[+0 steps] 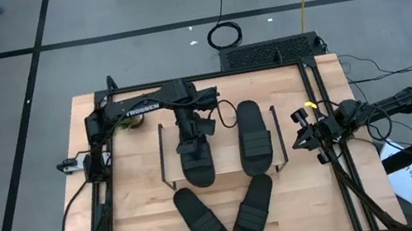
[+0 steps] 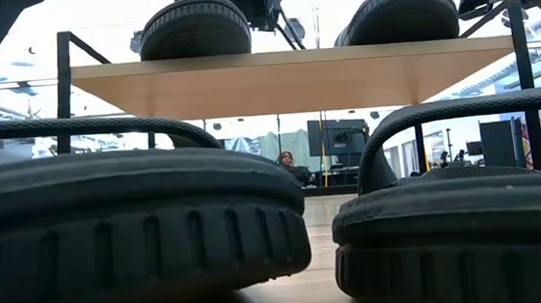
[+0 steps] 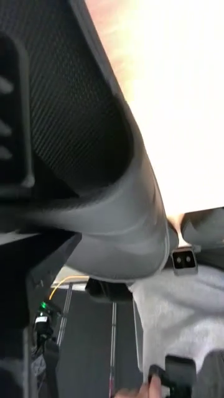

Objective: Pick and place slides into the shelf
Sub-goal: Put the black slide on the shelf, then put the black slide under the shelf

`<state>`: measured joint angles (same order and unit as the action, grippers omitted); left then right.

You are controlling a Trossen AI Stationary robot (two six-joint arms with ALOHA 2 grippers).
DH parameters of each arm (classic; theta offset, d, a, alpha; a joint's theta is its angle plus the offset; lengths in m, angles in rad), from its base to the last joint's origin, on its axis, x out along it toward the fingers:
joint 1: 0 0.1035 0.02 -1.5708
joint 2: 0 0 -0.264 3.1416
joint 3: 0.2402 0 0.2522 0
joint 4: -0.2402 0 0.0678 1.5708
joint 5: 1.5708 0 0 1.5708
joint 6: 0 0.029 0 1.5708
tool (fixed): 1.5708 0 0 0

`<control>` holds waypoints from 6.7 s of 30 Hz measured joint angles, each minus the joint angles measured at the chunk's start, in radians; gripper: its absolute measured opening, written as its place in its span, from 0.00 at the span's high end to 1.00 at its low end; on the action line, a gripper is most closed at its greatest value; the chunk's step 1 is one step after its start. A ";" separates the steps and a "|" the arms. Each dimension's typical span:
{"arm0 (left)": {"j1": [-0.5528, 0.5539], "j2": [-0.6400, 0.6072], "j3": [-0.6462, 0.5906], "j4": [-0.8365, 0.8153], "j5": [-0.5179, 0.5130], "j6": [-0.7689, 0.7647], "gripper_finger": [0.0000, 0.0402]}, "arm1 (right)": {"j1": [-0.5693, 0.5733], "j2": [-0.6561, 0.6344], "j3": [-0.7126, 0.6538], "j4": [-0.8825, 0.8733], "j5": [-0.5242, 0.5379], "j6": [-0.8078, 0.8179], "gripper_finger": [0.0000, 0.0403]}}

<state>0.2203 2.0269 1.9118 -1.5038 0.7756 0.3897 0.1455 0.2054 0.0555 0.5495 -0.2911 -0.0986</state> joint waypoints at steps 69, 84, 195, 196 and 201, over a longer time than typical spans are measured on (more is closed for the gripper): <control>-0.627 -1.093 -0.804 0.908 -1.284 -0.355 0.99 | 0.000 0.003 0.000 -0.001 0.001 -0.025 1.00; -0.450 -1.156 -1.381 1.788 -0.839 -0.082 1.00 | 0.000 0.008 0.000 0.007 0.032 -0.074 1.00; -0.726 -1.438 -1.594 1.692 -1.290 0.034 0.98 | 0.598 1.590 0.644 0.037 0.729 0.922 0.37; -0.726 -1.438 -1.594 1.692 -1.290 0.034 0.98 | 0.595 1.594 0.647 0.037 0.727 0.920 0.39; -0.726 -1.438 -1.594 1.692 -1.290 0.027 0.98 | 0.589 1.612 0.664 0.036 0.713 0.899 0.55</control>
<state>-0.5054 0.5884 0.3180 0.1883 -0.5140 0.4165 0.7349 1.8172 0.7196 0.5858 0.4217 0.8002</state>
